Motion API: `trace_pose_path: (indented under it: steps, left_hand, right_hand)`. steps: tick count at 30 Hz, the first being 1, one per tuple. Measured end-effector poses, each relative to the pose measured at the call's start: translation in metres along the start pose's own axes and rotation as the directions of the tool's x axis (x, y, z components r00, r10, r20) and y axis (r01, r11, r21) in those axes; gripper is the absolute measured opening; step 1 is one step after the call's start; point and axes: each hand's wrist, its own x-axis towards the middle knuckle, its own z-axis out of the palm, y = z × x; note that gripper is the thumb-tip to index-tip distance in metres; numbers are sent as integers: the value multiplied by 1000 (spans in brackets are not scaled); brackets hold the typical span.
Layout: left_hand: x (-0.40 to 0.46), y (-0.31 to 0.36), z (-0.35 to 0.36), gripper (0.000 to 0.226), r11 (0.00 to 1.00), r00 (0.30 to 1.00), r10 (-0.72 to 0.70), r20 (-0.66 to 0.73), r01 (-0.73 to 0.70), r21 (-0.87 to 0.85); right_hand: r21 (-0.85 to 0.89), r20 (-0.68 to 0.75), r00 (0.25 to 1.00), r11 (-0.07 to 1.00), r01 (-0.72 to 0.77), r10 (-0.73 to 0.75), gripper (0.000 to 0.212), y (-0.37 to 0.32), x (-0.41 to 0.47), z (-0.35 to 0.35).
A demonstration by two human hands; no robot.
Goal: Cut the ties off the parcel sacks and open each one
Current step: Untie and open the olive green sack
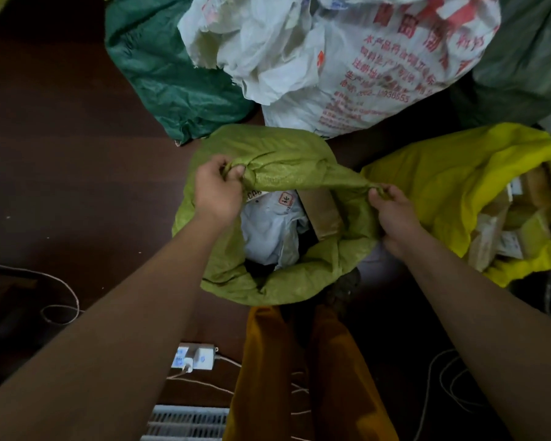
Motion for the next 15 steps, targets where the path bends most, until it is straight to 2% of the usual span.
trace_pose_path:
  steps: [1, 3, 5, 6, 8, 10, 11, 12, 13, 15]
  left_hand:
    - [-1, 0, 1, 12, 1000, 1000, 0, 21, 0, -19]
    - [-1, 1, 2, 18, 999, 998, 42, 55, -41, -26]
    - [1, 4, 3, 22, 997, 994, 76, 84, -75, -13]
    - [3, 6, 3, 23, 996, 991, 90, 97, -90, -5]
    - [4, 11, 4, 26, 993, 987, 117, 109, -119, 13]
    - [5, 15, 5, 29, 991, 984, 128, 122, -131, 14]
    - [6, 17, 5, 30, 994, 984, 112, 138, -113, 2]
    - [9, 18, 5, 33, 997, 985, 75, 157, -73, -19]
    - [12, 18, 4, 35, 999, 985, 21, 172, -14, -45]
    - [20, 15, -1, 33, 994, 977, -78, 198, 93, -65]
  right_hand:
    - [-62, -8, 1000, 998, 1, -2, 2, 0, 1, 1]
    - [-316, -25, 997, 947, 62, -74, 18, 0, 1, 5]
    - [-572, -3, 957, 785, 237, -291, 45, -3, -5, 12]
    - [-635, 51, 901, 682, 363, -432, 55, -8, -12, 18]
    - [-627, 249, 731, 469, 622, -635, 66, -19, -24, 36]
    - [-595, 500, 565, 214, 775, -656, 67, -29, -29, 58]
    - [-590, 601, 510, 89, 803, -616, 66, -32, -29, 68]
    - [-589, 665, 484, -2, 808, -568, 66, -33, -27, 77]
    - [-592, 696, 482, -46, 805, -532, 64, -33, -24, 83]
    - [-578, 709, 487, -26, 815, -510, 52, -32, -16, 90]
